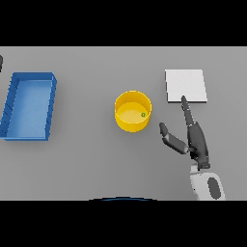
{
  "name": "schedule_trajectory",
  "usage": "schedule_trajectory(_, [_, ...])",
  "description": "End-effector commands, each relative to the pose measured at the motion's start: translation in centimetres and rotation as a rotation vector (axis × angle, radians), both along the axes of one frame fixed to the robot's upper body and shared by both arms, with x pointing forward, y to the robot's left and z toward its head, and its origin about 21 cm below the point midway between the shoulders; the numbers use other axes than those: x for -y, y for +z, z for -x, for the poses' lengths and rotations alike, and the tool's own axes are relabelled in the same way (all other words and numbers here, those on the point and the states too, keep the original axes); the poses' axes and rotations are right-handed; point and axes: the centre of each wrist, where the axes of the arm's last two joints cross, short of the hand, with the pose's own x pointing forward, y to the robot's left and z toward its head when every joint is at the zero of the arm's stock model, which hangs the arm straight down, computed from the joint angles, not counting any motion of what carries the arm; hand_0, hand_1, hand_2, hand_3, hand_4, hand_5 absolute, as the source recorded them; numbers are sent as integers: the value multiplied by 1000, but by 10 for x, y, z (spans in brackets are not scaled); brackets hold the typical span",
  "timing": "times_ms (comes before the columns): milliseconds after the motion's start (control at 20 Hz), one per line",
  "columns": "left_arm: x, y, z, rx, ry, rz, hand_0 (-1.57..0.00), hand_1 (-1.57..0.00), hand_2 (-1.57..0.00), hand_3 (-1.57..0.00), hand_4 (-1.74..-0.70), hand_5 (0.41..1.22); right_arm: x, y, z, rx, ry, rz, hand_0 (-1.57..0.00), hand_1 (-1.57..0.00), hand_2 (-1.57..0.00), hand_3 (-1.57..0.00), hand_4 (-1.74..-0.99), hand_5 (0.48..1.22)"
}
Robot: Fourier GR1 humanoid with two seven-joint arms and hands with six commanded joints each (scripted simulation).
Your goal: Pick up the red beaker and tilt it to pour out 1 green nut into yellow bowl. Pick up the yellow bowl and place it on the metallic measuring scale.
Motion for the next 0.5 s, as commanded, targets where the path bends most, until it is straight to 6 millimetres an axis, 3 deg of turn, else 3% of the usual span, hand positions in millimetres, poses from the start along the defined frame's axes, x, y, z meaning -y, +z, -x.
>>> schedule_trajectory(0, [-4, -7, 3, 16, 18, 43, -1571, -1571, -1571, -1474, -1741, 1221, -3, 2, 1, 4, -2, 10, 1, 1, 1, 1, -1052, 648])
schedule_trajectory(200, [-11, -37, 23, 13, 94, 150, -1571, -1571, -1571, -1464, -1741, 1221, -1, -4, 2, 1, 5, 18, 1, 1, 1, 1, -1035, 650])
schedule_trajectory(450, [0, -74, 59, 41, 126, 241, -1571, -1571, -1571, -1455, -1741, 1221, -1, -3, 3, -3, 10, 11, 1, 1, 1, 1, -1015, 646])
